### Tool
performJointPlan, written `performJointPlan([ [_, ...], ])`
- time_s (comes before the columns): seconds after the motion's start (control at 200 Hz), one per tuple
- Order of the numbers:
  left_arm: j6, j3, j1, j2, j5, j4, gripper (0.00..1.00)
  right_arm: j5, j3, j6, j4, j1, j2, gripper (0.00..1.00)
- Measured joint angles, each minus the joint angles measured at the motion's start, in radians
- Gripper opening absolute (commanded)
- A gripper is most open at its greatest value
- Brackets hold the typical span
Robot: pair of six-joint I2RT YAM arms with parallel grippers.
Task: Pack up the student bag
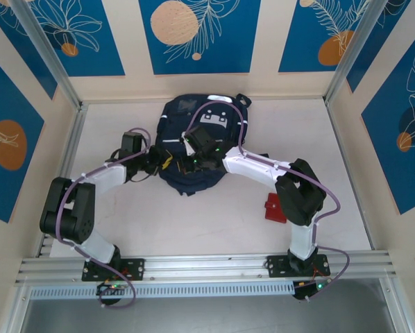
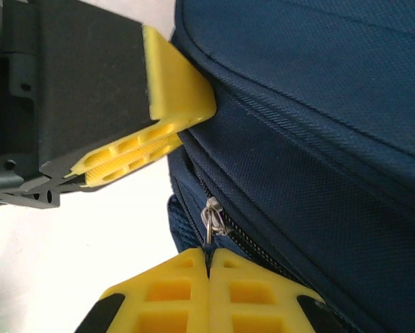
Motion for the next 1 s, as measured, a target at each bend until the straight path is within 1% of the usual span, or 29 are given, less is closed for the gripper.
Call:
performJointPlan([
  [0.09, 0.006, 0.0, -0.003, 0.001, -0.014, -0.005, 0.02, 0.047, -0.016, -0.001, -0.024, 0.006, -0.006, 0.0],
  [0.17, 0.026, 0.002, -0.006, 0.001, -0.034, -0.021, 0.0, 0.096, -0.074, -0.003, -0.028, 0.008, -0.042, 0.0],
  [0.28, 0.056, 0.008, -0.016, 0.0, -0.055, -0.054, 0.0, 0.154, -0.168, -0.005, -0.047, -0.008, -0.128, 0.0],
  [0.425, 0.098, 0.025, -0.017, -0.007, -0.082, -0.091, 0.0, 0.215, -0.26, -0.008, -0.09, -0.076, -0.242, 0.0],
  [0.525, 0.121, 0.033, -0.017, -0.011, -0.102, -0.109, 0.0, 0.235, -0.295, -0.021, -0.114, -0.135, -0.278, 0.0],
  [0.62, 0.144, 0.034, -0.017, -0.012, -0.105, -0.118, 0.0, 0.234, -0.299, -0.055, -0.111, -0.19, -0.279, 0.0],
  [0.73, 0.189, 0.047, -0.013, -0.011, -0.092, -0.144, 0.0, 0.174, -0.289, -0.123, -0.1, -0.258, -0.272, 0.0],
  [0.845, 0.256, 0.068, -0.003, -0.011, -0.082, -0.185, 0.0, 0.111, -0.222, -0.194, -0.103, -0.328, -0.219, 0.0],
  [1.0, 0.355, 0.073, 0.015, -0.012, -0.071, -0.248, 0.0, 0.077, -0.124, -0.254, -0.104, -0.395, -0.129, 0.0],
])
